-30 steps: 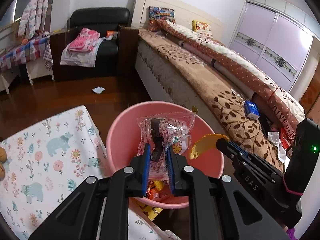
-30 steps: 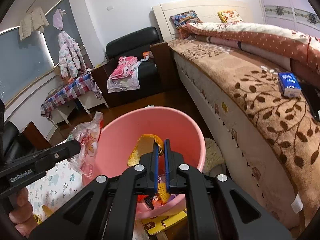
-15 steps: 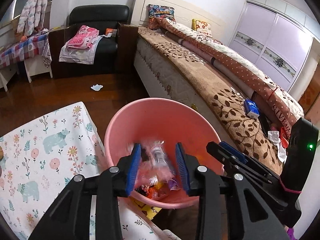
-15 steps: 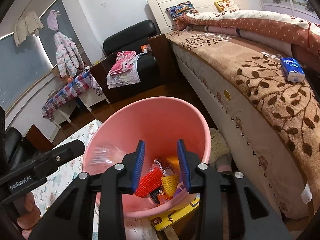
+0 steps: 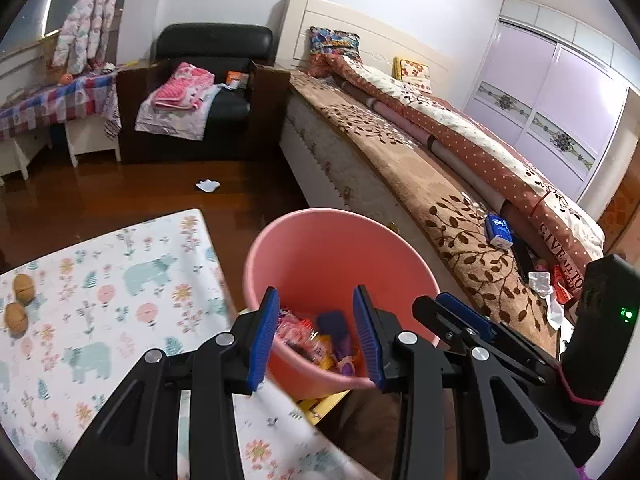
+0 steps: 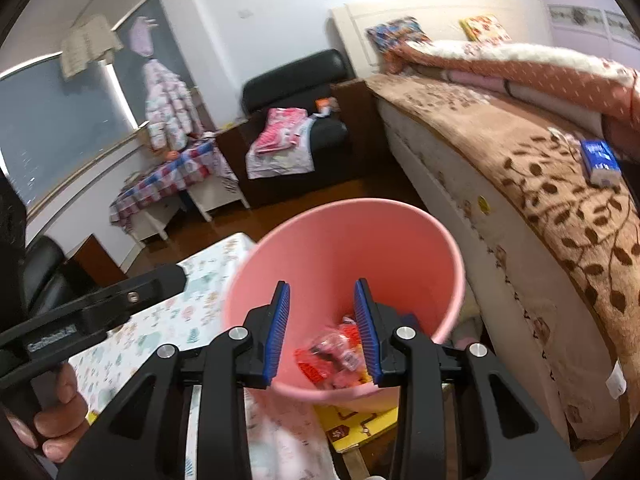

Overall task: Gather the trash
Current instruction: 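Move both tools back over the table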

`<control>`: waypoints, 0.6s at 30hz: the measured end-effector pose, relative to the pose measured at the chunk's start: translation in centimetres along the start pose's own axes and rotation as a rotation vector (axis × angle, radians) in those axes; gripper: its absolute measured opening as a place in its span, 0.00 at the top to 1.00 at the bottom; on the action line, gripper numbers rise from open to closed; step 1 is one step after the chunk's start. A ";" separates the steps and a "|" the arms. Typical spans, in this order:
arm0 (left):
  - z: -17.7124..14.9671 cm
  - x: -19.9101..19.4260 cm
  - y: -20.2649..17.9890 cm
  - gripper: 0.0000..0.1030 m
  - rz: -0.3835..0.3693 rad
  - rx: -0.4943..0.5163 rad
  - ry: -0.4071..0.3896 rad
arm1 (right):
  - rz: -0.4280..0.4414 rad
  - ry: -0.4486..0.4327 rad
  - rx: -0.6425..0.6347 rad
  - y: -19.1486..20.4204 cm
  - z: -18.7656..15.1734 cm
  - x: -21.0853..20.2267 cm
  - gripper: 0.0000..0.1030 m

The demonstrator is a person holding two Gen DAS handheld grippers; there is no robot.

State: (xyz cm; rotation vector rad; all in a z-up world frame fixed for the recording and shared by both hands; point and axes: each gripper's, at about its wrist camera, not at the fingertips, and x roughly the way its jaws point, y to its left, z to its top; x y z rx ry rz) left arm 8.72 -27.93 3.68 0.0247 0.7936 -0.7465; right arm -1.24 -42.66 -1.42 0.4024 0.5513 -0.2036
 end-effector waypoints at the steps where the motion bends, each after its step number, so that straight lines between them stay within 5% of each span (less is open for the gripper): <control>1: -0.3 -0.6 0.1 0.64 0.009 -0.001 -0.005 | 0.014 -0.001 -0.013 0.5 -0.2 -0.3 0.67; 18: -6.2 -11.4 8.3 0.57 0.213 -0.097 -0.029 | 0.170 0.109 -0.219 10.3 -5.8 -2.0 0.67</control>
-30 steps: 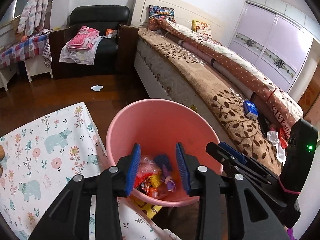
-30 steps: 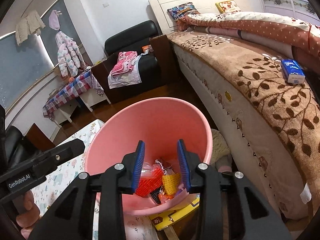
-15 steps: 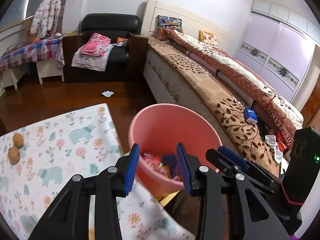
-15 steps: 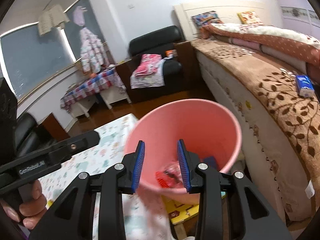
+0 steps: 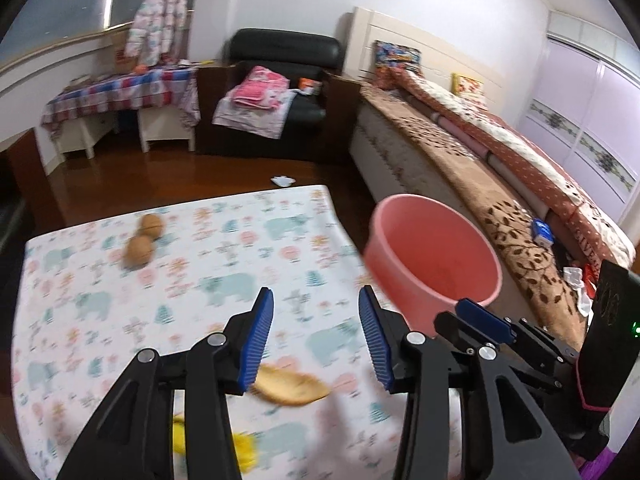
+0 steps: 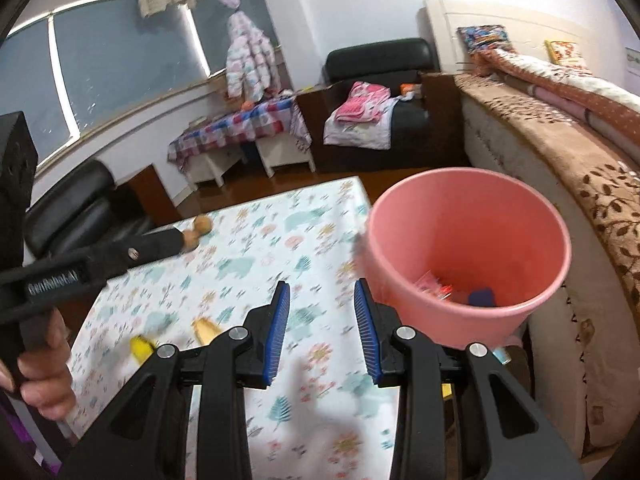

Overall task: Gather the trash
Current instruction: 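Move both tools back over the table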

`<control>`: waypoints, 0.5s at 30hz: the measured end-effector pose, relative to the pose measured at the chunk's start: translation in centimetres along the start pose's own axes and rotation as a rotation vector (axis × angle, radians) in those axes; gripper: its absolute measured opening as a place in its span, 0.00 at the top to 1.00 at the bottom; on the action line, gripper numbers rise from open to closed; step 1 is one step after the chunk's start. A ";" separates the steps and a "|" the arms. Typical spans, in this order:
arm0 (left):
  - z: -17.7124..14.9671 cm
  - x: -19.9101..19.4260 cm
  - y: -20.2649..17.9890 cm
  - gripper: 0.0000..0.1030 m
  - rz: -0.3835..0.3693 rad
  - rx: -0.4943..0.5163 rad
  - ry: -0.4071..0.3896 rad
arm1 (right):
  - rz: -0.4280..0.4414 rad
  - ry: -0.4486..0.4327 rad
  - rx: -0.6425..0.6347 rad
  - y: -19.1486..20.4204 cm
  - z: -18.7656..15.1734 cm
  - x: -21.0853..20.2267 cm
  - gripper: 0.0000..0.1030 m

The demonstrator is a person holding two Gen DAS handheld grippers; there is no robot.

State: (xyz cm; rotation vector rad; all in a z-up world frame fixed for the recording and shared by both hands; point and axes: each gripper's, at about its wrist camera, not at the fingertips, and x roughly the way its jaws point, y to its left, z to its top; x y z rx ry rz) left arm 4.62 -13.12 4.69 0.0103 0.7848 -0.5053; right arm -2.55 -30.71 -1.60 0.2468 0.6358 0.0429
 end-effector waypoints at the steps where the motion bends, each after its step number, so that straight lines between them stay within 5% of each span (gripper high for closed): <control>1: -0.2 -0.5 0.7 0.57 0.014 -0.008 -0.001 | 0.008 0.009 -0.005 0.3 -0.2 0.1 0.67; 15: -4.7 -4.0 9.4 0.56 0.162 -0.190 0.055 | 0.076 0.109 -0.082 3.2 -2.0 1.7 0.67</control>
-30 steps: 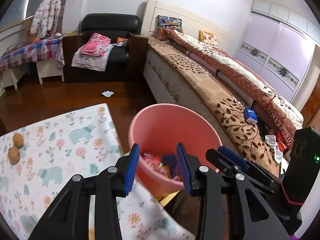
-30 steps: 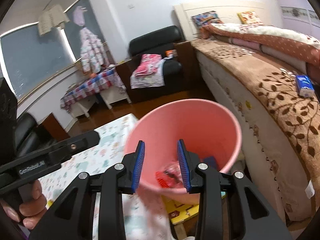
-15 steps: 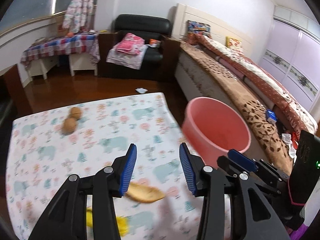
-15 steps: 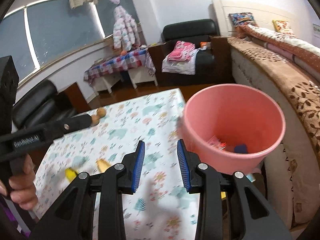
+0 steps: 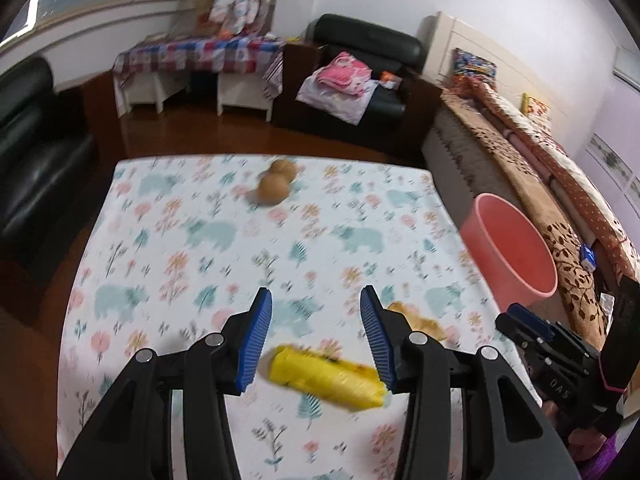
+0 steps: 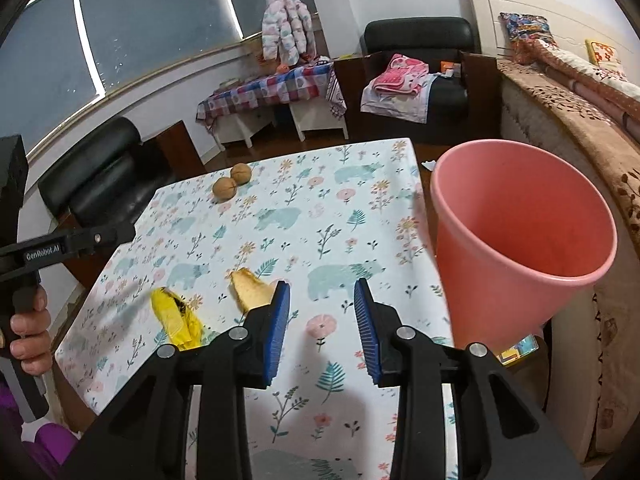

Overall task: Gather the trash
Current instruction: 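Move both tools back over the table, then grasp the yellow bag with the left tool while the right tool grasps the bread crust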

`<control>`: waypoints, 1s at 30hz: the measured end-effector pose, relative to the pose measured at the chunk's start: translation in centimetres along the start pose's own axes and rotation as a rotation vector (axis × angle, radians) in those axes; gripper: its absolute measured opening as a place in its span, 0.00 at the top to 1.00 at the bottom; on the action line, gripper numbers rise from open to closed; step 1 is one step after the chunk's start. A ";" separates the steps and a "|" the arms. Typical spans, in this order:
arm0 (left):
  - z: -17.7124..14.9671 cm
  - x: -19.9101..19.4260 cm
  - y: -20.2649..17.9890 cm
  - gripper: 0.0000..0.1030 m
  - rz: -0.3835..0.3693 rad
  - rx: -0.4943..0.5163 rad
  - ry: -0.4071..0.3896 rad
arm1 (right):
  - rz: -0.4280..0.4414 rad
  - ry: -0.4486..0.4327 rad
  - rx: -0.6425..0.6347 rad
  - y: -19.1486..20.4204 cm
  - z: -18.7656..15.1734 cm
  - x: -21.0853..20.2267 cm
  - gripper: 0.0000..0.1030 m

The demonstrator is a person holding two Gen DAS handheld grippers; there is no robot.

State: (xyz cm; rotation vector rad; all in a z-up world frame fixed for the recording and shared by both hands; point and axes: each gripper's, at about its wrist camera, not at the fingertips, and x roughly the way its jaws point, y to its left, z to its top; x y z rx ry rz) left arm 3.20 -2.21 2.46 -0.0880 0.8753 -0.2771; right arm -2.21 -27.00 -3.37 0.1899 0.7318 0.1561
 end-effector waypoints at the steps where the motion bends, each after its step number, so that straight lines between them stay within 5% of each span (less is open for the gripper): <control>1: -0.4 0.0 0.4 0.56 0.002 -0.009 0.010 | 0.002 0.003 -0.001 0.1 0.0 0.1 0.67; 13: -3.1 2.4 1.6 0.56 -0.084 -0.186 0.233 | 0.043 0.046 -0.004 1.2 -0.9 1.2 0.67; 19: -3.8 5.3 0.4 0.56 -0.055 -0.253 0.336 | 0.059 0.049 0.003 1.0 -1.1 1.1 0.67; 26: -3.5 7.2 -1.1 0.56 0.011 -0.235 0.335 | 0.086 0.066 0.004 1.0 -1.3 1.5 0.67; 30: -3.1 7.4 -1.2 0.72 0.051 -0.193 0.303 | 0.101 0.082 0.001 1.2 -1.4 2.0 0.67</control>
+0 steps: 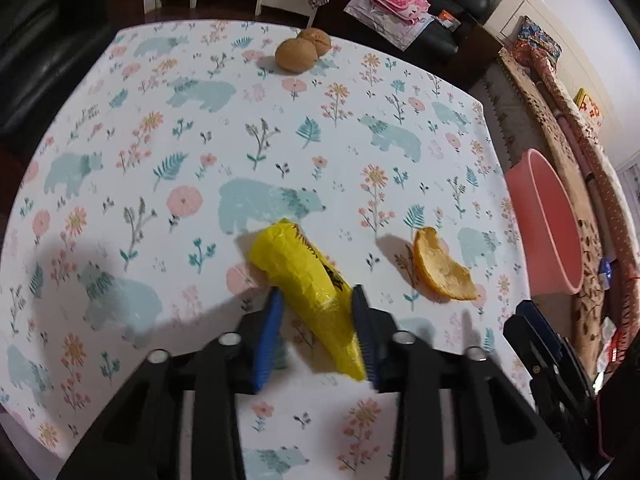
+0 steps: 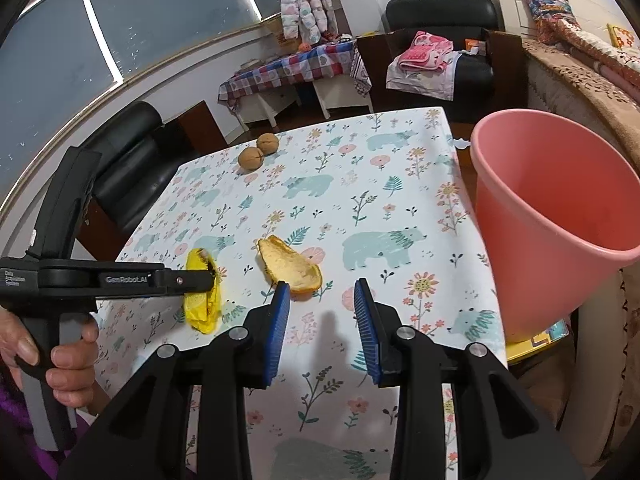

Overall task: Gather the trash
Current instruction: 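Grasp the yellow bag with the left tool while the right tool grasps the bread crust, then carry the yellow bag and bread crust toward the pink bucket with both tools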

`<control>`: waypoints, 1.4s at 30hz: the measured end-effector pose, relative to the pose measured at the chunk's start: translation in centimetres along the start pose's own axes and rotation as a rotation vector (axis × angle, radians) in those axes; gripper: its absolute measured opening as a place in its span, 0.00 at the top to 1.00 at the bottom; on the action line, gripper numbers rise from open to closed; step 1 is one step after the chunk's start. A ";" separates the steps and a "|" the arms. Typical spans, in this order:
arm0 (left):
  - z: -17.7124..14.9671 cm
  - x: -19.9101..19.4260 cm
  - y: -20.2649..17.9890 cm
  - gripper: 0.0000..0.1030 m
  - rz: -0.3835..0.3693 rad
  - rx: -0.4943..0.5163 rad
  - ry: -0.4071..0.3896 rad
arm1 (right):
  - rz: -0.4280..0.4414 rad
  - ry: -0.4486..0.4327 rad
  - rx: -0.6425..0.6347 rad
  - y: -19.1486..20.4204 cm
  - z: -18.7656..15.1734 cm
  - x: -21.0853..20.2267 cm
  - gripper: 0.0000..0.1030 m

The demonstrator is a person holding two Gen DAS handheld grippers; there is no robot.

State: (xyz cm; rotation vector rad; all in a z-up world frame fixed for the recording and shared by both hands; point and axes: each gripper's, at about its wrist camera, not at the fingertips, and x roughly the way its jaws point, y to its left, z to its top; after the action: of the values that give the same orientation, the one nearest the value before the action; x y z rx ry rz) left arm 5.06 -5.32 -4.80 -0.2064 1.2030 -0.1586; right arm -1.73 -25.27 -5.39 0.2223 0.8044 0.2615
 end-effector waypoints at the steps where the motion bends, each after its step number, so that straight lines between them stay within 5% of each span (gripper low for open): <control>1: 0.1 -0.1 0.0 0.77 0.007 0.011 -0.014 | 0.002 0.005 0.000 0.0 0.0 0.1 0.67; 7: 0.3 -1.0 0.4 0.91 0.028 0.091 -0.093 | 0.010 0.040 0.000 0.3 0.2 1.3 0.67; 14: 0.4 -1.6 1.3 0.92 -0.001 0.118 -0.127 | 0.045 0.084 -0.002 0.7 1.1 2.8 0.67; 22: 0.5 -1.5 2.6 0.92 -0.046 0.104 -0.111 | -0.015 0.192 -0.178 2.4 1.6 5.7 0.59; 30: 0.6 -1.7 3.1 0.92 -0.062 0.109 -0.124 | -0.033 0.188 -0.257 3.8 1.6 6.8 0.59; 36: 0.7 -1.6 3.1 0.92 -0.068 0.110 -0.120 | -0.044 0.166 -0.264 3.9 1.4 6.4 0.77; 42: 0.8 -1.9 2.5 0.92 -0.079 0.126 -0.135 | -0.020 0.152 -0.229 3.5 1.3 5.7 0.81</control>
State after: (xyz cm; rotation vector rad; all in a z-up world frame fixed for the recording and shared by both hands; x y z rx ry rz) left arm 5.16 -2.42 -3.38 -0.1518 1.0473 -0.2845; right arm 2.48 -20.31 -7.40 -0.0218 0.9191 0.3520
